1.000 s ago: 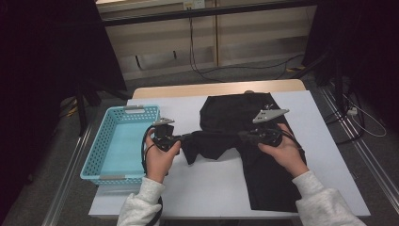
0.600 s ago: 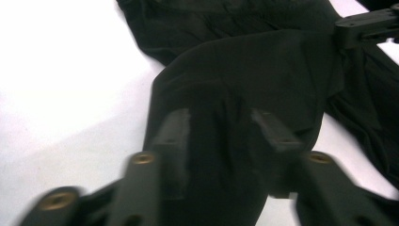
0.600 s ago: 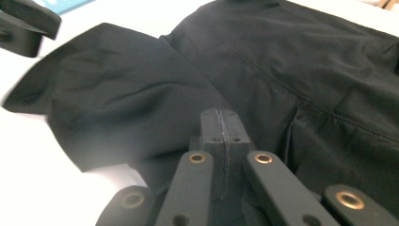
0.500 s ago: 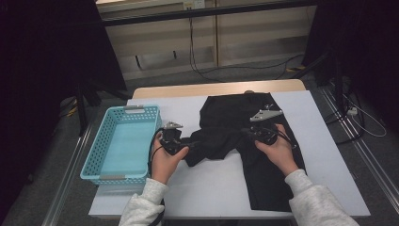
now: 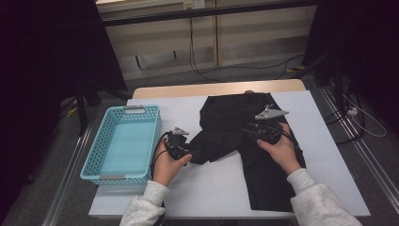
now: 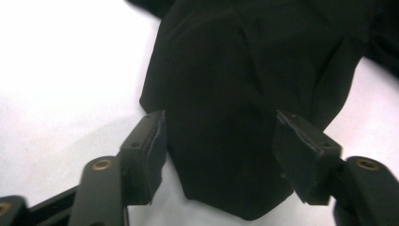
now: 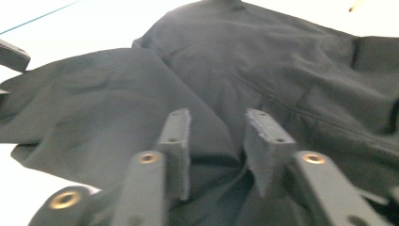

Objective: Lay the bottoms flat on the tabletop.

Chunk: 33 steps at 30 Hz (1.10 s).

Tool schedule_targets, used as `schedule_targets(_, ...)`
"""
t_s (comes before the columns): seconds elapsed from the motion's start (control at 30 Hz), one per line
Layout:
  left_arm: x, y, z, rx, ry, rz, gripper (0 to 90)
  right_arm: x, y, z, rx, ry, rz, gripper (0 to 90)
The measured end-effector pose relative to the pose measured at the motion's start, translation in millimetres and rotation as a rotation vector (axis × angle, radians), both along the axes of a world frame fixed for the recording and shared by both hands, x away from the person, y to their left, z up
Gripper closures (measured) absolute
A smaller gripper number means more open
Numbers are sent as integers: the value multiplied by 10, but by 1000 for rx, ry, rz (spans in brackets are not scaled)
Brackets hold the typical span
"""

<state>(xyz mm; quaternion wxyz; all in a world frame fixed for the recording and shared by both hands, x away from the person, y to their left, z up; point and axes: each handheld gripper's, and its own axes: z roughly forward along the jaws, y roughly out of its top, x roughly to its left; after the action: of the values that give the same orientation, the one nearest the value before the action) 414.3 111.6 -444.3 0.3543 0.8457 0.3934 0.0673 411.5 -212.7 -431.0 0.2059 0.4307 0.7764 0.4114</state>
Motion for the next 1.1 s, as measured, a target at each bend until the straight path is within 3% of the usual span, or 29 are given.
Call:
schedule_targets(0.17,2,-13,-37,32,3,-6,458,-123,87,79,15,-17,69,440)
schedule_targets(0.3,-12,-33,-35,22,25,1,658,-183,172,61,30,-10,113,380)
schedule_targets(0.5,-9,-50,-27,-41,117,4,878,-262,340,-19,2,30,188,384)
schedule_targets(0.6,-20,-18,77,-116,79,35,885,-323,440,-45,-6,39,243,436)
schedule_targets(0.77,-26,55,209,-186,29,58,886,-412,670,-76,-15,38,346,542)
schedule_targets(0.87,-22,91,239,-202,0,80,887,-424,840,-131,-49,48,380,563)
schedule_targets(0.97,-21,146,266,-214,-31,109,887,-381,928,-190,-85,48,378,550)
schedule_targets(1.03,-17,168,269,-218,-31,116,887,-338,957,-232,-78,60,371,553)
schedule_targets(1.1,-12,179,259,-217,-28,121,887,-308,982,-293,-95,89,389,620)
